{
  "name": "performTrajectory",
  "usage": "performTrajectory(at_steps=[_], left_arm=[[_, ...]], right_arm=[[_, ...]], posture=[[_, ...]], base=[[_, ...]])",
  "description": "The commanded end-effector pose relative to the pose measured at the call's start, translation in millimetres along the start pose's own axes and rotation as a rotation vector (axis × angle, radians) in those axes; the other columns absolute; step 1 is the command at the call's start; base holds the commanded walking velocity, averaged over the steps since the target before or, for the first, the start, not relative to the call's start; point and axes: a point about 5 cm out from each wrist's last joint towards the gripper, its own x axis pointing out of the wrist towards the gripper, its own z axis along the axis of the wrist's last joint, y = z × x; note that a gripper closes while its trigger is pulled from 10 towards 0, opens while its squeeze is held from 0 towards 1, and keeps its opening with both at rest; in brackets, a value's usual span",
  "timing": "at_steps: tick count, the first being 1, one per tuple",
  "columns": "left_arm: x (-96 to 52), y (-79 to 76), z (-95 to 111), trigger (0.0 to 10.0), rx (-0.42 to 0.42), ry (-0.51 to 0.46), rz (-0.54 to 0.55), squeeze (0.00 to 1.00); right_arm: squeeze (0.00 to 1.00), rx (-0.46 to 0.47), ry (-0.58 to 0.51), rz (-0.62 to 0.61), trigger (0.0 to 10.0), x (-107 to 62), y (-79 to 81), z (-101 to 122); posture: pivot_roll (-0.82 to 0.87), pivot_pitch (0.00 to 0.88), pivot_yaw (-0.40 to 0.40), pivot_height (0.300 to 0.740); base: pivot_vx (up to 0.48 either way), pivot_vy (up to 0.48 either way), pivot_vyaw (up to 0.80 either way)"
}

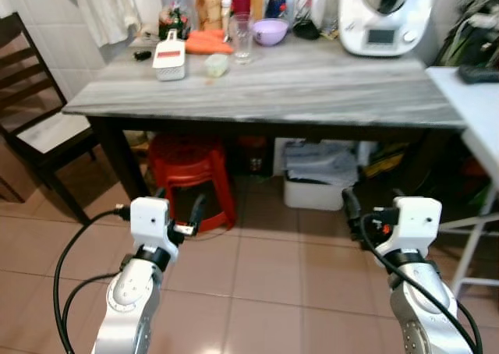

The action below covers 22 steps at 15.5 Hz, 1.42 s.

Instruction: Setting the table

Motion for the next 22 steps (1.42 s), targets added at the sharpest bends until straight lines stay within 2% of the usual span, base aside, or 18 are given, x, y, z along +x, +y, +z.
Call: performTrajectory(at_steps=[1,22], left_arm=[[-1.8,6.6,1.0,10.0,0.006,0.004,0.019,0.00],[1.6,1.3,5.3,10.0,-0.018,-0.002,-0.002,0.00]], right_arm=[[0.00,0.016,-0.007,0.014,10.0,1.4,4.9,0.7],[0.00,0.020,-0.031,0.012,10.0,5.5,5.5,6.1]], posture=[[-0.05,0.025,0.033,0.740],[-0.05,0.026,0.032,0.740]], base=[[0.000,-0.382,0.00],[0.000,-0.413,0.00]])
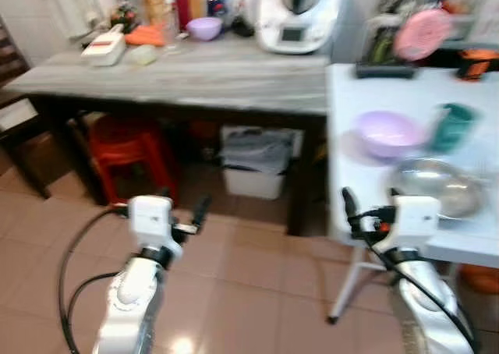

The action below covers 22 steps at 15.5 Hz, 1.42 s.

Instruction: Setting the table

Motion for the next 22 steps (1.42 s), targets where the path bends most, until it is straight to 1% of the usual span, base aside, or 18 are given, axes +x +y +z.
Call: performTrajectory(at_steps=[1,9,11,13,16,18,22], left_arm=[[-1.3,10.5,2.8,10.0,0.024,-0.001,0.022,0.00],[1.8,10.0,2.9,10.0,0.030,0.000,0.006,0.00],[2.4,9.9,3.9,10.0,-0.002,-0.014,0.011,0.00],[2.9,9.7,4.0,10.0,0.005,-0.011,-0.002,0.00],[2.5,7.0,4.5,10.0,-0.038,-0.014,-0.035,0.00],[1.5,4.7,4.8,10.0,-0.043,-0.019,-0.050,0.00],[2.3,4.8,4.9,10.0,-0.050,-0.021,-0.054,0.00]], right_arm=[[0.00,0.016,-0.020,0.021,10.0,2.3,7.8,3.8],[0.00,0.021,-0.018,0.026,10.0,4.8,9.4,2.1],[0.00,0.022,-0.018,0.027,10.0,5.5,10.1,1.9],[0.00,0.023,-0.020,0.028,10.0,6.1,10.5,1.9],[0.00,0.030,-0.020,0.021,10.0,5.6,10.7,1.5],[0.00,0.031,-0.018,0.021,10.0,4.7,11.7,0.5],[0.00,0.030,-0.018,0.024,10.0,5.7,11.5,0.7]], posture=[[-0.05,0.026,0.032,0.740],[-0.05,0.010,0.037,0.740],[-0.05,0.007,0.038,0.740],[-0.05,0.007,0.039,0.740],[-0.05,0.011,0.039,0.740],[-0.05,0.015,0.039,0.740],[-0.05,0.018,0.038,0.740]], base=[[0.000,-0.428,0.00],[0.000,-0.428,0.00],[0.000,0.000,0.00],[0.000,0.000,0.00],[0.000,0.000,0.00],[0.000,0.000,0.00],[0.248,0.000,0.00]])
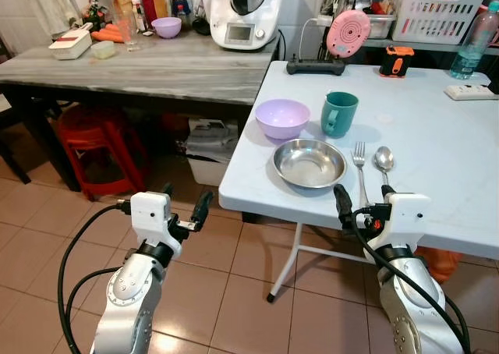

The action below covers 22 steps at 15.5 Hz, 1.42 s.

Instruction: Setting the table

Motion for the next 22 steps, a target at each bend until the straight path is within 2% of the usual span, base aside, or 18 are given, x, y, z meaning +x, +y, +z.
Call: performTrajectory(at_steps=[1,8,16,22], left_arm=[[0.9,-1.0,2.5,10.0,0.000,-0.006,-0.017,0.00],[1.3,-3.4,1.5,10.0,-0.014,-0.004,-0.033,0.00],[1.2,-5.2,0.2,10.0,-0.024,0.000,-0.038,0.00],[-0.7,-8.6,-4.2,10.0,-0.046,0.018,-0.070,0.00]], right_arm=[[0.00,0.000,-0.010,-0.001,10.0,1.7,0.1,2.1],[0.00,0.001,-0.007,0.002,10.0,1.0,0.2,2.1],[0.00,0.001,-0.003,0.010,10.0,1.7,1.5,1.7],[0.00,-0.022,0.034,-0.035,10.0,1.0,-3.6,-3.5]], posture=[[-0.05,0.018,0.037,0.740],[-0.06,0.018,0.034,0.740],[-0.06,0.017,0.033,0.740],[-0.06,0.019,0.032,0.740]], base=[[0.277,0.000,0.00],[0.292,0.000,-0.33],[0.275,0.000,0.00],[0.000,0.000,0.00]])
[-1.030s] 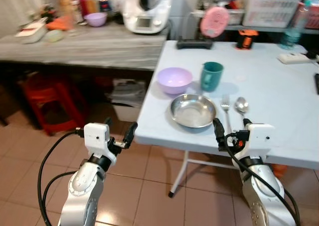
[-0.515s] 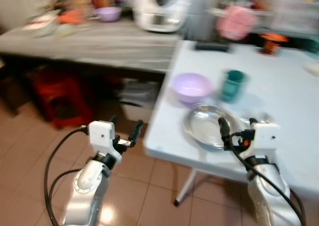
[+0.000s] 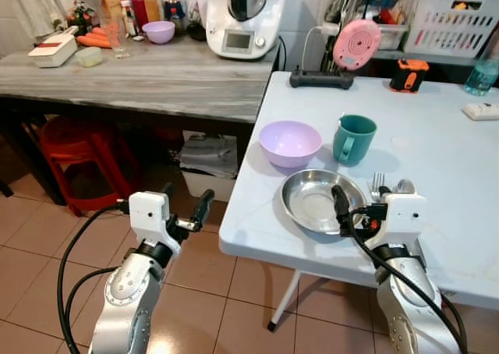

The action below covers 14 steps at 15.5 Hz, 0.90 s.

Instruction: Setting the table

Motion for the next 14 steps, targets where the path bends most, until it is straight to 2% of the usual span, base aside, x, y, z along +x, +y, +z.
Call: performTrajectory(at_steps=[1,5,6,9,14], left_arm=[[-2.0,-7.1,-6,10.0,-0.027,0.031,-0.059,0.00],[-11.5,-16.4,-9,10.0,-0.059,0.047,-0.238,0.00],[-13.2,-18.0,-10,10.0,-0.060,0.061,-0.295,0.00],[-14.0,-18.0,-11,10.0,-0.039,0.076,-0.377,0.00],[-12.9,-13.7,-11,10.0,-0.011,0.077,-0.392,0.00]], right_arm=[[0.00,-0.019,0.031,-0.035,10.0,0.0,-6.5,-3],[0.00,0.003,0.105,-0.146,10.0,-3.3,-26.7,-13],[0.00,0.006,0.113,-0.146,10.0,-3.3,-27.9,-14],[0.00,0.015,0.129,-0.128,10.0,1.1,-26.7,-12],[0.00,0.039,0.174,-0.082,10.0,8.7,-23.2,-16]], posture=[[-0.06,0.019,0.032,0.740],[-0.06,0.022,0.030,0.740],[-0.06,0.022,0.030,0.740],[-0.06,0.022,0.030,0.740],[-0.06,0.017,0.029,0.740]], base=[[0.000,0.000,0.00],[0.000,0.000,0.00],[0.000,0.000,0.00],[0.000,0.000,0.00],[0.000,0.000,0.00]])
